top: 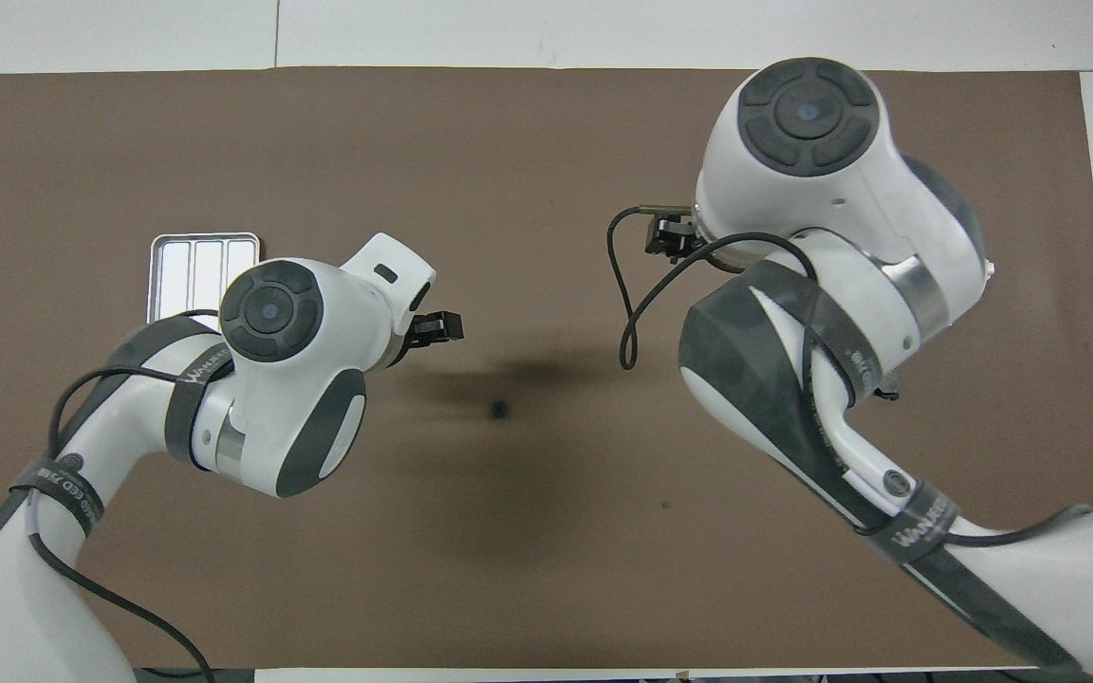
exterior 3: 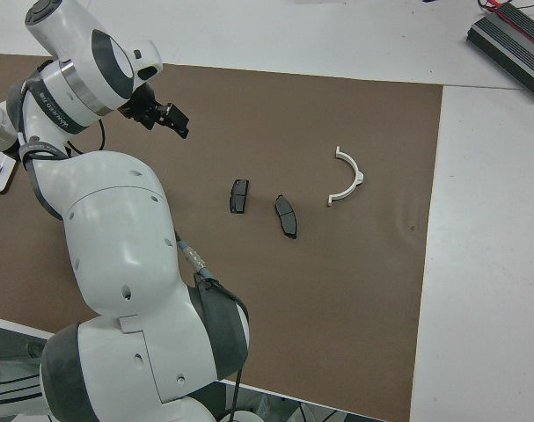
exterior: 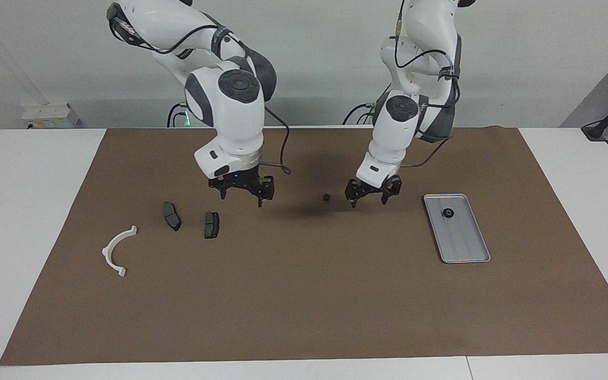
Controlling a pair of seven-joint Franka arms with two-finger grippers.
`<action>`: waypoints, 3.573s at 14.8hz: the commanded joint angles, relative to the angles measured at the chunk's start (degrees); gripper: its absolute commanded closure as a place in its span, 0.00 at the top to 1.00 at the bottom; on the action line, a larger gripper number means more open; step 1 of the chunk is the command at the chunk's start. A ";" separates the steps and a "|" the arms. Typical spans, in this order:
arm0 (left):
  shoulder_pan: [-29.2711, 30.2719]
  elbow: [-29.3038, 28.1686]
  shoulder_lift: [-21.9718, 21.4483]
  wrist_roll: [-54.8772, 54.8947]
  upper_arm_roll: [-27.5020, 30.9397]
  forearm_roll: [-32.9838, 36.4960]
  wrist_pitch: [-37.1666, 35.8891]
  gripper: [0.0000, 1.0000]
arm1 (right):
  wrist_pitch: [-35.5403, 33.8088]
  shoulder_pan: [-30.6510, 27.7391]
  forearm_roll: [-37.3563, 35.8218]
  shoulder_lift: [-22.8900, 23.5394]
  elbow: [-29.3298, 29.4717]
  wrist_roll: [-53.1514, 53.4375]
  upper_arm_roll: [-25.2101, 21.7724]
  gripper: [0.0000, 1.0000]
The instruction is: Pick bearing gear from pile to tray
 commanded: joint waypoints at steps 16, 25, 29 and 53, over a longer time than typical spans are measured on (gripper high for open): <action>-11.07 -5.83 3.65 -12.65 0.94 3.96 7.34 1.00 | 10.14 -6.53 0.32 -3.51 0.84 -11.60 4.12 1.00; -11.78 -6.62 4.18 -12.74 1.03 4.14 7.96 0.93 | 13.48 -9.43 -6.34 -3.51 0.76 -47.91 3.59 1.00; -11.69 -7.59 4.09 -12.74 1.03 4.93 8.57 0.75 | 14.44 -10.30 -10.13 -3.51 0.76 -62.31 3.51 1.00; 25.91 11.50 -1.88 39.62 1.11 3.87 -16.42 0.05 | -2.24 -15.49 12.95 -19.06 2.95 -36.02 3.51 1.00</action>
